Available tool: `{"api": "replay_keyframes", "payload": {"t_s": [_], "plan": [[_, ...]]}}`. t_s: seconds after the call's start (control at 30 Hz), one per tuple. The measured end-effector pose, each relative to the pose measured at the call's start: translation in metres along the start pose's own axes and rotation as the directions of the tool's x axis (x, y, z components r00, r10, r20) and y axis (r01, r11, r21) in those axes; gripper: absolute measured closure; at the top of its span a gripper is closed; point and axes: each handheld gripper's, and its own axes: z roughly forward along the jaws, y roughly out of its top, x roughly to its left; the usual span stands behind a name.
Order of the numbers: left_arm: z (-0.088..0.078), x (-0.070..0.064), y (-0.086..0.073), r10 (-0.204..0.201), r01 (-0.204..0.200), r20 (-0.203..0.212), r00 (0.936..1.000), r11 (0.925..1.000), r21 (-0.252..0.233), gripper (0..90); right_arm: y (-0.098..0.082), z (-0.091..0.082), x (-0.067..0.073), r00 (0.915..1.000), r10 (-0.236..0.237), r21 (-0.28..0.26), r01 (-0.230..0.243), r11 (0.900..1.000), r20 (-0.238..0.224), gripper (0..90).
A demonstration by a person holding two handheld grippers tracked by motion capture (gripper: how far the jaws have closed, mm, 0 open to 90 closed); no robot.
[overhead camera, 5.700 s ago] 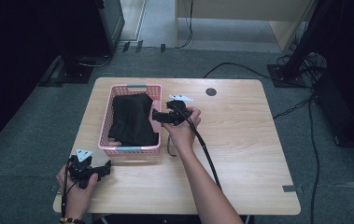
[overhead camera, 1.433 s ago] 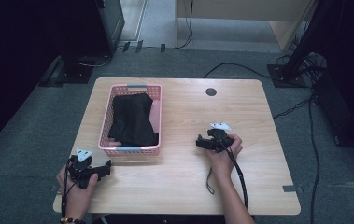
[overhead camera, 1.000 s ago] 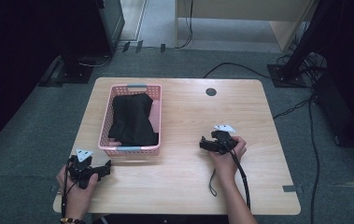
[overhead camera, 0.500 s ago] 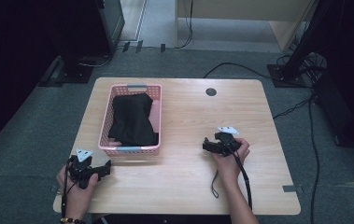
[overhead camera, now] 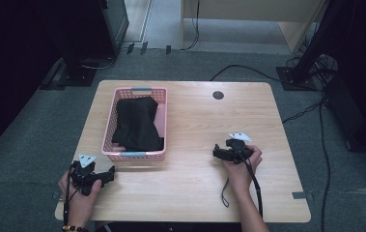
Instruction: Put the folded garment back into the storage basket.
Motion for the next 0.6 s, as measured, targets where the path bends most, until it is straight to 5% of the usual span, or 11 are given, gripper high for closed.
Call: {"api": "replay_keyframes", "payload": {"t_s": [0.6], "plan": [[0.000, 0.000, 0.000, 0.000, 0.000, 0.000, 1.0000, 1.0000, 0.000, 0.0, -0.008, -0.009, -0.017, 0.9998, 0.014, 0.000, -0.014, 1.000, 0.013, 2.6]]}}
